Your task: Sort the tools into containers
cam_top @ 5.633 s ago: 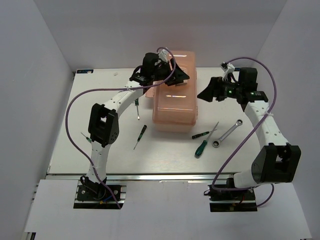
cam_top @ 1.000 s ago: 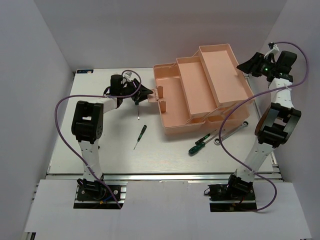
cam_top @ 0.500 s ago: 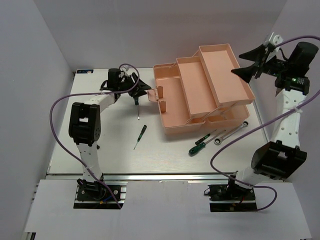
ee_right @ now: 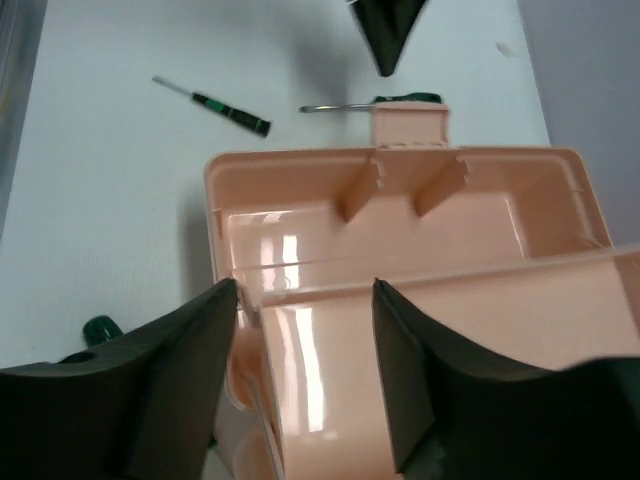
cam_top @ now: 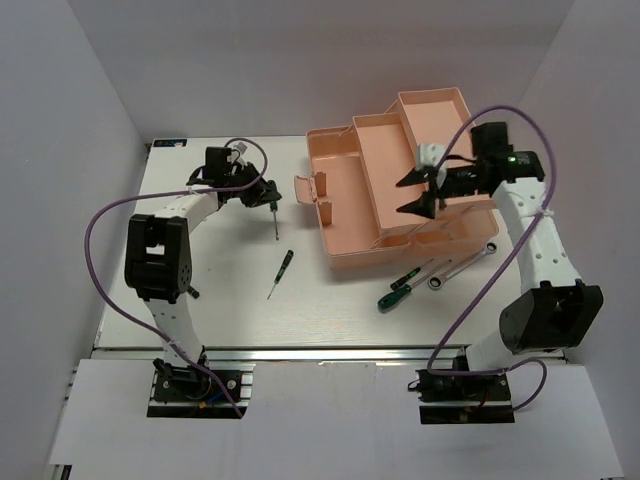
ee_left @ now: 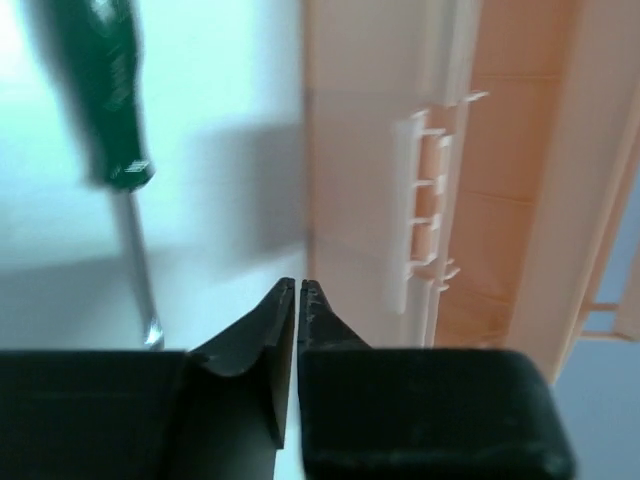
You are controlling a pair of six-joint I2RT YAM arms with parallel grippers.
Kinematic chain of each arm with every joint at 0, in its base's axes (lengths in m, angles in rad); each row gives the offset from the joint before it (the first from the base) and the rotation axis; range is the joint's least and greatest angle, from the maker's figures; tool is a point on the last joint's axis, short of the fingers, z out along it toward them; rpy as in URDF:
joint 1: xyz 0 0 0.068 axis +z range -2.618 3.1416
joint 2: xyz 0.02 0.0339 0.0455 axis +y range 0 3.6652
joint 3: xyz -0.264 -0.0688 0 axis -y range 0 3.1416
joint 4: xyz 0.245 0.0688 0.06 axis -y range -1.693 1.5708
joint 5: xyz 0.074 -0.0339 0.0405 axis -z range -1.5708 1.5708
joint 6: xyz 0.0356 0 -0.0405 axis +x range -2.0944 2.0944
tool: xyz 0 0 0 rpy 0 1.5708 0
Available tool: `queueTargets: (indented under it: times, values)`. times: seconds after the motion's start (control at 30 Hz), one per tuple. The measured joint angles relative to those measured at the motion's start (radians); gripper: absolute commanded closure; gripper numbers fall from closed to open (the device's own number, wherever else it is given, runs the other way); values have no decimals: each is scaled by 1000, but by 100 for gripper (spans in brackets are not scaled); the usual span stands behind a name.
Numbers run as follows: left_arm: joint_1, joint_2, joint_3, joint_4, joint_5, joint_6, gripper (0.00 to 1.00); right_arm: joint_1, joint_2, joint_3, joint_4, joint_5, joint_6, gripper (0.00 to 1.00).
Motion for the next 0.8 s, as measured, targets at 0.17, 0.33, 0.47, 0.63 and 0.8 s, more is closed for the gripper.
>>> queueTargets:
  times: [0.17, 0.33, 0.47, 0.63, 0.8]
  values:
    - [-3, -126, -90, -148, -124, 83, 83, 184, -63, -237, -150, 205, -332, 61]
    - [-25, -361, -275, -225, -227, 147, 54, 288, -87, -467, -227, 391, -489, 56]
    - [-50, -492, -413, -241, -268, 159, 48, 320, -101, -571, -197, 473, -520, 40]
    - [-64, -585, -556, -240, -295, 152, 47, 338, -113, -642, -98, 542, -512, 33]
    - [-90, -608, -599, -222, -311, 150, 46, 375, -111, -691, 31, 592, -466, 32]
